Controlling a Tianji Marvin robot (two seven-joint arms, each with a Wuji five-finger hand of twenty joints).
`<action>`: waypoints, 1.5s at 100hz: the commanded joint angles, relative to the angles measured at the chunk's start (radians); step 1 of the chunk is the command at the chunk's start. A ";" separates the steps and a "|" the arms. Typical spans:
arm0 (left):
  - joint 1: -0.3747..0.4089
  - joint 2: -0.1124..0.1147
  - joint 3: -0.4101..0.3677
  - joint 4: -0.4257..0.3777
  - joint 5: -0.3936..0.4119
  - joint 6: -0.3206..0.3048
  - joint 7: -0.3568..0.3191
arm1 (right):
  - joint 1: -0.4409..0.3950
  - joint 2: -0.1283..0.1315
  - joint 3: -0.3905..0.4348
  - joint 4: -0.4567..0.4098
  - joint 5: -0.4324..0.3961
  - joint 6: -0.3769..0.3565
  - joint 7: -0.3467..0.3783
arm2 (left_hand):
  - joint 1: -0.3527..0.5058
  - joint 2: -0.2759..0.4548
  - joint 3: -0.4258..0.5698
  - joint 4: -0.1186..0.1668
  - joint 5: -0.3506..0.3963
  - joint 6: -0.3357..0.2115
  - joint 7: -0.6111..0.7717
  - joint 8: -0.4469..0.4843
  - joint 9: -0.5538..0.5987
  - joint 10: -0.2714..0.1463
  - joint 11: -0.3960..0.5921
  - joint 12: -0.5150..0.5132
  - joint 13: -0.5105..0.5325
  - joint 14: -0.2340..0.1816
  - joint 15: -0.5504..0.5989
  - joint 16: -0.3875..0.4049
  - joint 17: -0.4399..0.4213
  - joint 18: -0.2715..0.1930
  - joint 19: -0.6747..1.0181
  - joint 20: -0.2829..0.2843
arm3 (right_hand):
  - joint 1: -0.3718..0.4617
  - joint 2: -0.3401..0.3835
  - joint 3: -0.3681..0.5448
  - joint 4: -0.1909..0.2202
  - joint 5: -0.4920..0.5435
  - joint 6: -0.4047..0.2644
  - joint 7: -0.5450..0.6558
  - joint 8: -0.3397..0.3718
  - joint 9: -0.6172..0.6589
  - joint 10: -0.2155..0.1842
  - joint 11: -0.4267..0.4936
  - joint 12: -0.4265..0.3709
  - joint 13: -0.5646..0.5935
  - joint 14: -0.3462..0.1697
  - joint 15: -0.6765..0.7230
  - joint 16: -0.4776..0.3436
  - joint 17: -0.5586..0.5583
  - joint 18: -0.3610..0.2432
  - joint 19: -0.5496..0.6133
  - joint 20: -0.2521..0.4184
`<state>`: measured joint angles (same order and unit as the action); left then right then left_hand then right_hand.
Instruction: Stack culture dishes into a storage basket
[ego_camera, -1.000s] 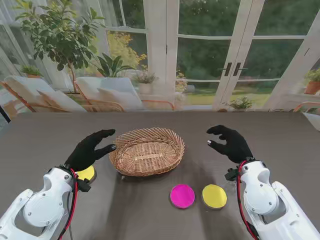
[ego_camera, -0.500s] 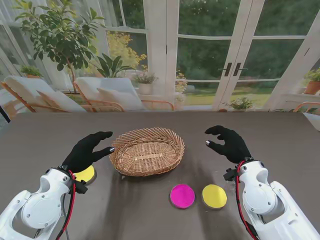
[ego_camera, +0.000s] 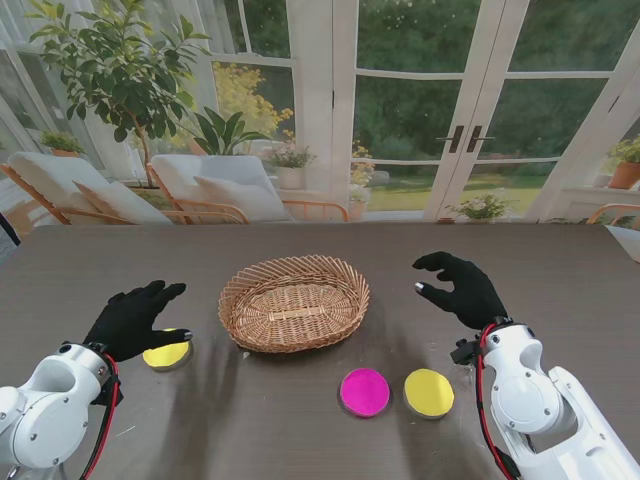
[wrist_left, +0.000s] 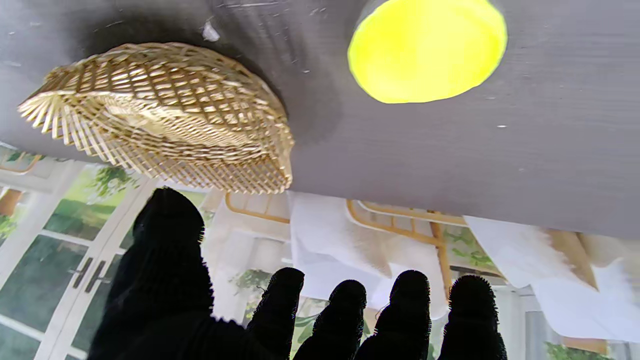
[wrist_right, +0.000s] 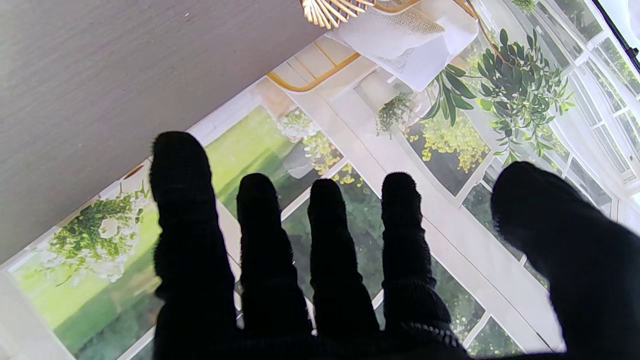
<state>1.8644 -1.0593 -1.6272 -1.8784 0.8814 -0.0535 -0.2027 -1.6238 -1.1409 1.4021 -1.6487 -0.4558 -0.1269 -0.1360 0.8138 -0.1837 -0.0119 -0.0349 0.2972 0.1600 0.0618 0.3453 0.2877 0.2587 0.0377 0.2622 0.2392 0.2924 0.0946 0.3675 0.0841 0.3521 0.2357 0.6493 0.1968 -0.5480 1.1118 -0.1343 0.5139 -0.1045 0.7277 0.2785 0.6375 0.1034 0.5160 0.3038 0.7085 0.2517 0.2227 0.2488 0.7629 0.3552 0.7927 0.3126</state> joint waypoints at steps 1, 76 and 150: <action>0.008 0.005 -0.008 0.023 0.018 0.018 -0.023 | -0.009 -0.002 -0.001 -0.008 0.003 -0.005 0.015 | -0.016 -0.019 0.008 0.034 -0.052 -0.024 -0.020 0.006 -0.051 -0.015 -0.016 0.006 -0.003 -0.013 0.016 0.020 0.006 -0.020 0.020 0.034 | 0.003 -0.009 -0.027 0.018 0.013 -0.021 -0.018 -0.007 0.006 -0.003 -0.019 -0.016 -0.021 0.002 0.000 0.003 -0.452 0.005 -0.023 0.020; -0.063 0.030 0.040 0.159 0.141 0.062 -0.124 | -0.005 0.001 -0.020 0.004 0.019 0.005 0.039 | -0.106 -0.045 0.007 0.031 -0.122 -0.029 -0.053 -0.004 -0.126 0.022 -0.037 -0.051 0.051 0.024 0.145 0.265 -0.043 -0.061 0.510 0.276 | 0.003 -0.009 -0.028 0.018 0.013 -0.013 -0.018 -0.004 0.005 0.007 -0.017 -0.015 -0.006 0.002 0.015 0.014 -0.446 0.008 -0.026 0.038; -0.175 0.040 0.144 0.278 0.128 0.094 -0.149 | -0.001 0.003 -0.025 0.012 0.039 0.013 0.060 | -0.119 -0.043 0.007 0.027 -0.158 0.011 -0.063 -0.005 -0.175 0.073 -0.044 -0.059 0.102 0.075 0.234 0.323 -0.045 -0.002 0.636 0.283 | 0.004 -0.008 -0.029 0.018 0.010 -0.011 -0.017 -0.003 0.006 0.013 -0.017 -0.016 -0.004 0.002 0.018 0.017 -0.449 0.008 -0.032 0.046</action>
<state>1.6972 -1.0192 -1.4901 -1.6128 1.0083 0.0371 -0.3353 -1.6220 -1.1363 1.3807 -1.6375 -0.4167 -0.1142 -0.0919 0.7065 -0.1942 -0.0084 -0.0336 0.1695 0.1480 0.0137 0.3452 0.1603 0.3054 0.0023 0.2118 0.3152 0.3409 0.3081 0.6740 0.0569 0.3125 0.8315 0.9104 0.1968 -0.5480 1.1118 -0.1343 0.5140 -0.1045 0.7258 0.2785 0.6375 0.1050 0.5159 0.3037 0.7091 0.2517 0.2317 0.2590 0.7629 0.3551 0.7814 0.3368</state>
